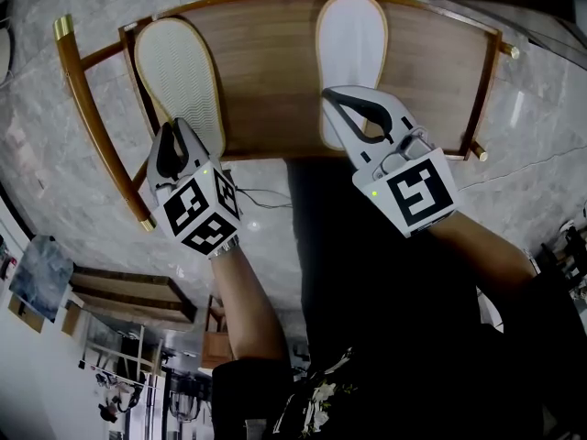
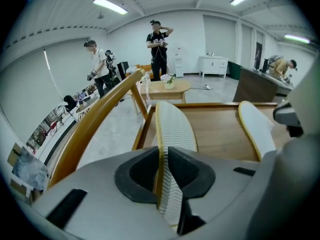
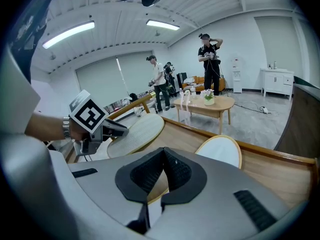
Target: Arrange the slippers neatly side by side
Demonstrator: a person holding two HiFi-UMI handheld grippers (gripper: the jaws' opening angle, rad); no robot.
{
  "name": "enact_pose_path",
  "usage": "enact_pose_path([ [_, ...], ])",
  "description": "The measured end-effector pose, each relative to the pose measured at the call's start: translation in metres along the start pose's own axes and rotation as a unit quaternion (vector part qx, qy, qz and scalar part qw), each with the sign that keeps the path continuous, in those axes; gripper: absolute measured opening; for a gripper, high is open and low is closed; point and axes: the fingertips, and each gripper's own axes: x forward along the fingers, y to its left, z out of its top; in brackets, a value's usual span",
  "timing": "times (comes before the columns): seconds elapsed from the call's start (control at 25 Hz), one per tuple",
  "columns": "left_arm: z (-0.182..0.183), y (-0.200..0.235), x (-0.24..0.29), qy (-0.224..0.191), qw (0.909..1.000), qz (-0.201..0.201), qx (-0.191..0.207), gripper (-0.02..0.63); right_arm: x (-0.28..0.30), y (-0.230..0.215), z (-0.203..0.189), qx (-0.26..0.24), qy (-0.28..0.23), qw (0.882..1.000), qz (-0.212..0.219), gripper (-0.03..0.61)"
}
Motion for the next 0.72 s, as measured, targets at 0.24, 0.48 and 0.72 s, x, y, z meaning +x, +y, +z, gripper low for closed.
enact_pose_path([
  [0.24, 0.008, -0.015, -0.013, -0.009, 0.9997, -0.007, 0.022, 0.036, 0.001, -0.002, 0.001, -0.001, 0.0, 1.0, 0.0, 0.0],
  [0.48, 0.017, -0.034, -0.019, -0.021, 0.9971, -0.015, 0.072, 0.031, 0.004, -0.003, 0.002, 0.004, -0.001, 1.0, -0.003, 0.0],
  [0.72, 0.022, -0.053, -0.023, -0.03, 0.9938, -0.031, 0.103, 0.029, 0.005, -0.002, 0.004, 0.005, -0.004, 1.0, -0.007, 0.0],
])
